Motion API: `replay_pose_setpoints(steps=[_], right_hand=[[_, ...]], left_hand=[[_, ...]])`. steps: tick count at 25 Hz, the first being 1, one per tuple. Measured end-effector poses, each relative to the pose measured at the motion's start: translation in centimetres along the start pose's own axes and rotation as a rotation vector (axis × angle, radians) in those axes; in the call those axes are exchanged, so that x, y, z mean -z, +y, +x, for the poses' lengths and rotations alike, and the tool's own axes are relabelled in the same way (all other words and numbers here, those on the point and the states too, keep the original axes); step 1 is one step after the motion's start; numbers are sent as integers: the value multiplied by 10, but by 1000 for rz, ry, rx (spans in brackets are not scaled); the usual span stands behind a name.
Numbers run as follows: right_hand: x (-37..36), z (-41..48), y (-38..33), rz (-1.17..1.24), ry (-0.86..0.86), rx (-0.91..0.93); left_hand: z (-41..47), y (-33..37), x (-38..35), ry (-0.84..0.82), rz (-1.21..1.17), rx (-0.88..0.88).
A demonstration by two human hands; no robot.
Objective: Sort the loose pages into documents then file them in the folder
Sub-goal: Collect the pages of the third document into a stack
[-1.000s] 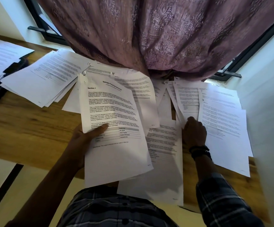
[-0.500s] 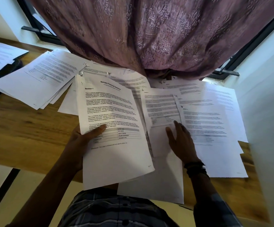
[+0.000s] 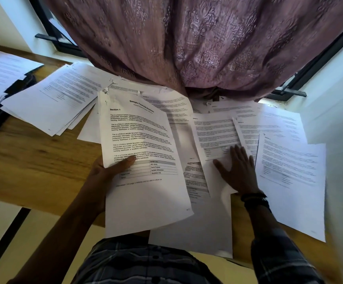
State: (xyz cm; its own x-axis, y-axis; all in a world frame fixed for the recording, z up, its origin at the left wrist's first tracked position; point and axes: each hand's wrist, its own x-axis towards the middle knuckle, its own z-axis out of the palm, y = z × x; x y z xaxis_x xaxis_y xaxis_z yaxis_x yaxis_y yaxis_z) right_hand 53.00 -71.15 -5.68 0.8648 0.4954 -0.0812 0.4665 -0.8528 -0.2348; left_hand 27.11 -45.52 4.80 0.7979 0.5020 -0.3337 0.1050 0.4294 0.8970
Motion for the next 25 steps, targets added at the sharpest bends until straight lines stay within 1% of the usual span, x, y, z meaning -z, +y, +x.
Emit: replay_pose_setpoints(steps=[2,3,5,6,8,12,15,18,20,23,25], right_hand=[[-8,-8,-22,-12,-41,45],[-13,-14,-31,-7,-23,88],[-15,-19,-46,44,90,149],[-13,-17,-50,100,142,127],[-8,-10,-50,171,162,17],[11,5,-39,122,78,-290],[15,13,-35,146,13,-442],[16,17,-32,103,-30,-494],[22,21,-29,120,-62,-518],[28,26,-21,227,-92,-524],[27,26,-18,318,-95,-490]], left_hand=[[0,1,-1,8,-1,0],[-1,2,-1,14,-6,-1],[-1,3,-2,32,-5,0],[-2,2,-1,36,-4,4],[-3,3,-1,28,-10,8],[-6,7,-2,16,-5,2],[-7,9,-7,-4,2,3],[-5,14,-13,-1,17,2],[-4,18,-17,-19,27,-3],[-2,25,-22,5,53,13],[-2,31,-27,5,60,17]])
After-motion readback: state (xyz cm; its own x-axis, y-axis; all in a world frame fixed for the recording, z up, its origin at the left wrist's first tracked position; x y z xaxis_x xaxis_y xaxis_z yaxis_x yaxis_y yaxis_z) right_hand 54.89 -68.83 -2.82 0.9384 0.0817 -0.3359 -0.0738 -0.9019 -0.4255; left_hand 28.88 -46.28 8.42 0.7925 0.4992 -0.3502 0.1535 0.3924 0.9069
